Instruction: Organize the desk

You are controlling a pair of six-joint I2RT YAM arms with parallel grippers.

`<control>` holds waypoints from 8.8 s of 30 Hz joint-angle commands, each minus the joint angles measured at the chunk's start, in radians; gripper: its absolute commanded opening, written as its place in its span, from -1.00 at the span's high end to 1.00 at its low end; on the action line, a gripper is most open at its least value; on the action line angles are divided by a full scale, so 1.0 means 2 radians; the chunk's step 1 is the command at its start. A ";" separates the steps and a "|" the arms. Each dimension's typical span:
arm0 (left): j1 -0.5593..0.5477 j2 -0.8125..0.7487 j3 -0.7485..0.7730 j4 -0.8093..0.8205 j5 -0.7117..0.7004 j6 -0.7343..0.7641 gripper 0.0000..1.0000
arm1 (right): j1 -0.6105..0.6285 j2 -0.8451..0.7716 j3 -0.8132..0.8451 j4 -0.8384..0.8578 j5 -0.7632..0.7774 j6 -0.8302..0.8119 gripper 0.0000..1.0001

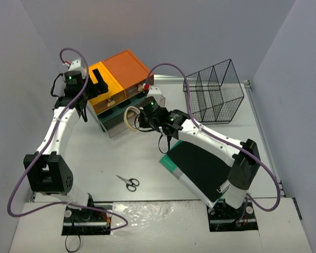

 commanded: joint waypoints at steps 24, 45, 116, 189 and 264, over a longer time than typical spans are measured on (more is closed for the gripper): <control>0.025 0.018 -0.022 -0.108 -0.041 -0.004 -0.94 | -0.067 0.121 0.043 0.225 -0.047 0.192 1.00; 0.025 0.017 -0.024 -0.104 -0.040 -0.006 -0.94 | -0.056 0.120 0.038 0.225 -0.030 0.159 0.06; 0.025 0.012 -0.030 -0.111 -0.048 -0.003 -0.94 | -0.102 0.238 0.147 0.198 -0.037 0.065 -0.03; 0.026 0.018 -0.007 -0.128 -0.053 0.005 -0.94 | -0.141 0.360 -0.077 0.705 -0.232 0.446 1.00; 0.025 0.016 -0.025 -0.102 -0.042 -0.010 -0.94 | 0.131 0.017 -0.148 0.017 -0.050 -0.120 0.11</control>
